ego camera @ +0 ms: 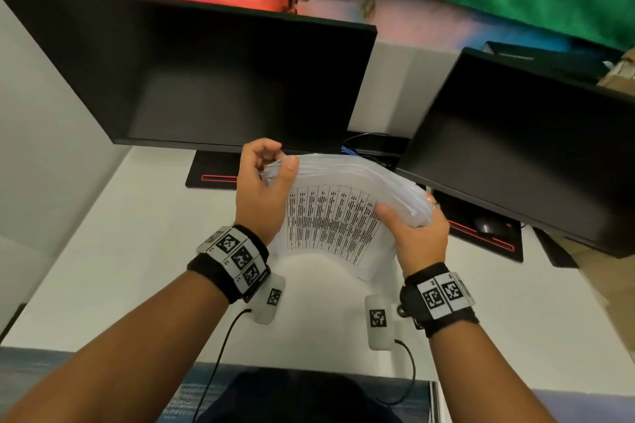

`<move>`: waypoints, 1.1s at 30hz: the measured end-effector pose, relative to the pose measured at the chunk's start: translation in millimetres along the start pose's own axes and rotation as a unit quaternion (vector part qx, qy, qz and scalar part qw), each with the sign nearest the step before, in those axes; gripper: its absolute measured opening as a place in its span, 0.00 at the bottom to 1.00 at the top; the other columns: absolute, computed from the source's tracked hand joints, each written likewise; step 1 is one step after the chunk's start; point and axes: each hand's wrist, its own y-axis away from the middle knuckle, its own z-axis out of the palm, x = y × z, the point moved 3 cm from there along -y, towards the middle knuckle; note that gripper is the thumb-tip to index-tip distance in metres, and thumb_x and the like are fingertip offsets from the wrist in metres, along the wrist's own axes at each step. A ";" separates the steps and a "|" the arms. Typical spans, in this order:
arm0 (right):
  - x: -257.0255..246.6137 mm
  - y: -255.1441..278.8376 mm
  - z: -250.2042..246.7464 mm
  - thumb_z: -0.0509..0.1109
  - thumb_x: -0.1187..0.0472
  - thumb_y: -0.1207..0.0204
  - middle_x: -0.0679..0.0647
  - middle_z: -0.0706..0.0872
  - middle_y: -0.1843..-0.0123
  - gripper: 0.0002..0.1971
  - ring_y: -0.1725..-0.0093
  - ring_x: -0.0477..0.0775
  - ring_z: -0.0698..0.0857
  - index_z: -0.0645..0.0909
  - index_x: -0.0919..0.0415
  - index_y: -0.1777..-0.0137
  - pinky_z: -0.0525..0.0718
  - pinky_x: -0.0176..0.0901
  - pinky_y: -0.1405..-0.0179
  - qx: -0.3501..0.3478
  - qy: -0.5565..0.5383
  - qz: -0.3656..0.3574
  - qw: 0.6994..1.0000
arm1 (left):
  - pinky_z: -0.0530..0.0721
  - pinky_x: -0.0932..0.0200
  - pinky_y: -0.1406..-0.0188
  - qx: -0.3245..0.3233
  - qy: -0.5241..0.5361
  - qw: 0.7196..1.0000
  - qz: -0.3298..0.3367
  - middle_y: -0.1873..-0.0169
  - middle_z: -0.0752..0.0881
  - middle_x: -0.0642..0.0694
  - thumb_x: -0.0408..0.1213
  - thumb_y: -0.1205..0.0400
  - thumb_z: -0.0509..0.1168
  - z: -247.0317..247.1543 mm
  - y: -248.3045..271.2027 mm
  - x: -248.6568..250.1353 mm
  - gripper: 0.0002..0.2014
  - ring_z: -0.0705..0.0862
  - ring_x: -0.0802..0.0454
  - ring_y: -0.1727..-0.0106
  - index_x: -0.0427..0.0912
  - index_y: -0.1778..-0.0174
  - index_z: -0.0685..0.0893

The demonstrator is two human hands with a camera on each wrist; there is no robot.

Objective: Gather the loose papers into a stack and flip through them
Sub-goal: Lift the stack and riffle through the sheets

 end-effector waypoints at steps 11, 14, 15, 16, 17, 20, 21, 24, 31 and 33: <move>-30.3 1.9 8.0 0.75 0.67 0.23 0.53 0.87 0.39 0.17 0.39 0.51 0.86 0.80 0.47 0.40 0.89 0.46 0.43 -0.005 0.028 -0.141 0.990 | 0.79 0.76 0.59 0.044 -0.053 0.998 0.008 0.57 0.83 0.54 0.28 0.14 0.59 0.9 -5.9 3.4 0.08 0.81 0.70 0.58 0.45 0.55 0.77; -34.1 0.8 11.6 0.73 0.68 0.21 0.51 0.87 0.39 0.12 0.37 0.50 0.85 0.83 0.48 0.47 0.86 0.54 0.37 -0.019 0.086 -0.188 0.978 | 0.80 0.73 0.58 0.058 -0.011 0.998 -0.011 0.55 0.84 0.50 0.30 0.13 0.56 0.3 -5.3 2.9 0.11 0.82 0.67 0.57 0.51 0.56 0.74; -33.6 0.6 12.5 0.72 0.69 0.21 0.50 0.87 0.40 0.12 0.37 0.51 0.85 0.84 0.48 0.50 0.85 0.57 0.35 -0.015 0.098 -0.197 0.975 | 0.80 0.72 0.56 0.052 -0.002 0.999 -0.010 0.55 0.84 0.49 0.32 0.13 0.57 1.2 -4.9 2.6 0.08 0.82 0.64 0.56 0.50 0.55 0.75; -32.5 0.4 12.9 0.71 0.70 0.21 0.50 0.88 0.41 0.13 0.37 0.52 0.85 0.84 0.48 0.52 0.84 0.58 0.35 -0.008 0.101 -0.198 0.975 | 0.80 0.71 0.55 0.040 -0.002 0.999 -0.007 0.55 0.83 0.49 0.34 0.14 0.59 2.5 -4.8 3.0 0.05 0.82 0.62 0.56 0.48 0.53 0.75; -30.7 0.0 12.4 0.70 0.71 0.20 0.50 0.88 0.41 0.13 0.38 0.52 0.86 0.83 0.48 0.54 0.84 0.58 0.35 0.003 0.097 -0.191 0.977 | 0.79 0.70 0.54 0.028 -0.008 1.000 0.002 0.55 0.82 0.50 0.36 0.14 0.61 3.7 -5.0 3.1 0.01 0.81 0.62 0.56 0.45 0.51 0.76; -27.3 1.0 11.1 0.66 0.71 0.20 0.54 0.89 0.43 0.14 0.41 0.54 0.87 0.79 0.48 0.56 0.86 0.55 0.40 0.037 0.059 -0.166 0.984 | 0.77 0.74 0.55 0.029 -0.039 0.999 0.005 0.58 0.81 0.55 0.33 0.15 0.64 4.5 -6.8 1.5 0.03 0.80 0.67 0.58 0.39 0.49 0.78; -27.6 1.8 11.8 0.66 0.72 0.20 0.56 0.89 0.43 0.14 0.42 0.53 0.87 0.77 0.48 0.56 0.88 0.51 0.44 0.045 0.042 -0.160 0.985 | 0.77 0.75 0.55 0.033 -0.042 0.999 0.004 0.58 0.81 0.56 0.32 0.15 0.64 4.1 -7.7 1.3 0.02 0.80 0.69 0.58 0.39 0.49 0.79; -30.4 3.3 16.9 0.69 0.71 0.20 0.58 0.87 0.45 0.14 0.48 0.42 0.88 0.75 0.49 0.56 0.86 0.32 0.56 0.052 0.024 -0.155 0.986 | 0.77 0.75 0.53 0.021 -0.056 0.998 0.020 0.57 0.83 0.54 0.34 0.16 0.66 5.0 -7.8 2.7 0.03 0.81 0.67 0.56 0.40 0.48 0.82; -24.4 1.1 14.1 0.67 0.66 0.20 0.56 0.90 0.47 0.13 0.44 0.56 0.89 0.77 0.44 0.46 0.85 0.60 0.38 0.085 0.035 -0.150 0.984 | 0.83 0.66 0.51 0.018 -0.085 0.996 0.015 0.59 0.88 0.50 0.34 0.19 0.70 8.0 -20.5 0.8 0.04 0.85 0.62 0.56 0.40 0.54 0.90; -19.8 2.4 11.6 0.72 0.68 0.22 0.53 0.90 0.48 0.17 0.45 0.54 0.89 0.76 0.45 0.44 0.85 0.59 0.36 0.079 0.025 -0.133 0.988 | 0.81 0.71 0.54 0.046 -0.083 0.995 -0.004 0.63 0.86 0.53 0.31 0.18 0.68 5.9 -22.4 -0.6 0.04 0.82 0.66 0.60 0.40 0.57 0.87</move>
